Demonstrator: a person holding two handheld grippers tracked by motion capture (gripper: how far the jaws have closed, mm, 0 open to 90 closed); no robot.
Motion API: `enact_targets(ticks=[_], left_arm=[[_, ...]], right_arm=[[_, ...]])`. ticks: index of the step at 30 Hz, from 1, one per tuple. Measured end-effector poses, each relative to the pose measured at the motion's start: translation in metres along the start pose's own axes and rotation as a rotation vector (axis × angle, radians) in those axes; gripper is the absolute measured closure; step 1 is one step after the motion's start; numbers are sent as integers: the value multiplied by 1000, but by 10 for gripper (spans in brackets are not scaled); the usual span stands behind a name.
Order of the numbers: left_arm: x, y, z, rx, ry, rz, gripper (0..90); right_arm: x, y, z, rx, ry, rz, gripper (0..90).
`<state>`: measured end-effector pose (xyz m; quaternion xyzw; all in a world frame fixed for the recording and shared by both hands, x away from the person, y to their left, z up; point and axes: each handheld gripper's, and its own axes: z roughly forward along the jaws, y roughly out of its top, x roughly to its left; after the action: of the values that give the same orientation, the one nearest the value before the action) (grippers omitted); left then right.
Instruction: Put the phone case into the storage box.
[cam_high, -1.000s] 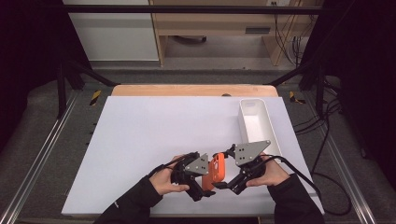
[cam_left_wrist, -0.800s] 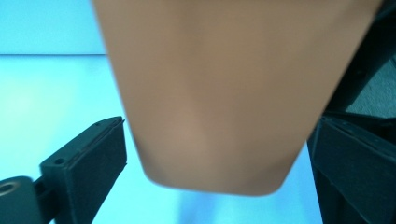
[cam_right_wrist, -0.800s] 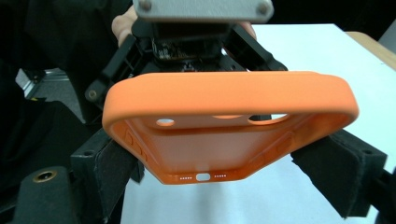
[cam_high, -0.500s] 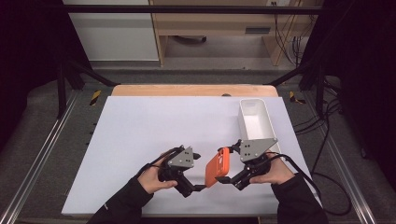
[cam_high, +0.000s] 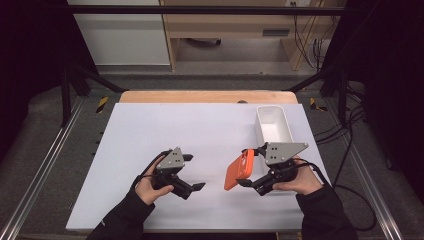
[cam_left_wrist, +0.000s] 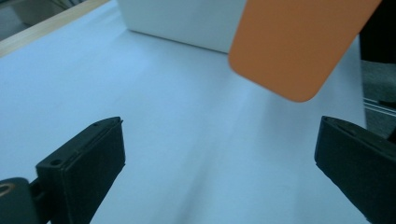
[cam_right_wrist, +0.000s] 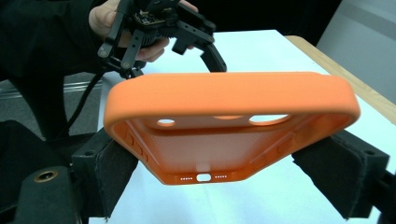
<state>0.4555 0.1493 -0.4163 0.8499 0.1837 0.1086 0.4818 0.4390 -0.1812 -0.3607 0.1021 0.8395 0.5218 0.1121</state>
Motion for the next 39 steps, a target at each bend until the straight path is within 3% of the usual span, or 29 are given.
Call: enact_targets(ticks=[12, 21, 31, 39], left_arm=[[19, -21, -25, -51, 117, -94, 13], [28, -35, -43, -64, 191, -134, 13], [34, -47, -61, -88, 244, -156, 10], [39, -58, -69, -80, 291, -172, 1]], right_arm=[[-9, 3, -11, -13, -92, 30, 154], [-18, 6, -18, -25, -175, 83, 155], [-30, 9, -26, -50, -272, 156, 154], [-39, 16, -34, -79, -339, 199, 155]])
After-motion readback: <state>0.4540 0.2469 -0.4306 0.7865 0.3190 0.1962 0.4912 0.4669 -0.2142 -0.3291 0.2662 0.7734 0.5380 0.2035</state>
